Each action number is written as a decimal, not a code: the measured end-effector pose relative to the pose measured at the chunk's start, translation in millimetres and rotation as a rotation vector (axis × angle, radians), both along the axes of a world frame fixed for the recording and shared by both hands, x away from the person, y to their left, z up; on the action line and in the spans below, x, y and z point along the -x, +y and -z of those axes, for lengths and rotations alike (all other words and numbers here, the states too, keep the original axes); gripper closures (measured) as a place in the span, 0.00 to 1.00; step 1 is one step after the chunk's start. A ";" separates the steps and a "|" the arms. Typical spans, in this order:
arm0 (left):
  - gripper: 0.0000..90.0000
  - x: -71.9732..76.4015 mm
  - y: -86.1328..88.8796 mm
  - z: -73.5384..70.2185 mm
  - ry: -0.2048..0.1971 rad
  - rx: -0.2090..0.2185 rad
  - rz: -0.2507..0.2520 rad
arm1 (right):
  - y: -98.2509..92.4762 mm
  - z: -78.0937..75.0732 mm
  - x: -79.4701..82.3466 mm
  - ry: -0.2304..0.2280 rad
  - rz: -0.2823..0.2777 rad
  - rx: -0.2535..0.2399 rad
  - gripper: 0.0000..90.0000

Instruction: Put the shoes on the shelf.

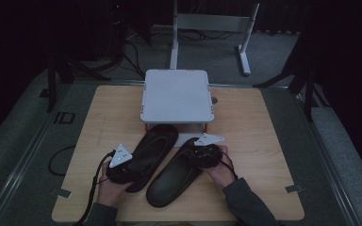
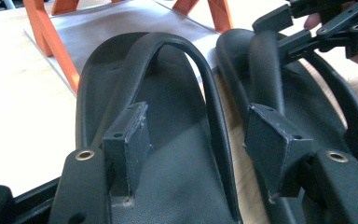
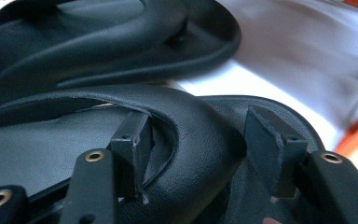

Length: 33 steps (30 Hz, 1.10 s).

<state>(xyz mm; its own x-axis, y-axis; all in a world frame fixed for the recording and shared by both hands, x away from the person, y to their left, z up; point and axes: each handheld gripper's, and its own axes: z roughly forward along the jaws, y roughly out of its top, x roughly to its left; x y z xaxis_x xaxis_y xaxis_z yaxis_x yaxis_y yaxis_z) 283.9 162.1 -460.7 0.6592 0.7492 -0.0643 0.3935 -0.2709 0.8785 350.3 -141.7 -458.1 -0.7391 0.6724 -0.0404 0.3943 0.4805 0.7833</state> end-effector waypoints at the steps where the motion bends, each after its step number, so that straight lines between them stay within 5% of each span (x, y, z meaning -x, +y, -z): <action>1: 0.44 0.1 0.2 -0.2 -0.001 0.000 -0.002 | 2.7 -0.3 -1.4 0.004 -0.014 0.005 0.48; 10: 0.44 -1.1 -3.2 1.7 0.014 -0.008 0.011 | 22.1 -0.3 -5.5 0.003 -0.081 0.026 0.48; 24: 0.40 -0.1 -28.5 6.1 0.040 -0.065 0.070 | 22.6 1.6 -19.7 -0.010 -0.058 0.045 0.49; 33: 0.41 -1.7 -51.7 14.6 0.043 -0.134 0.060 | 20.4 2.5 -18.5 -0.010 -0.042 0.045 0.45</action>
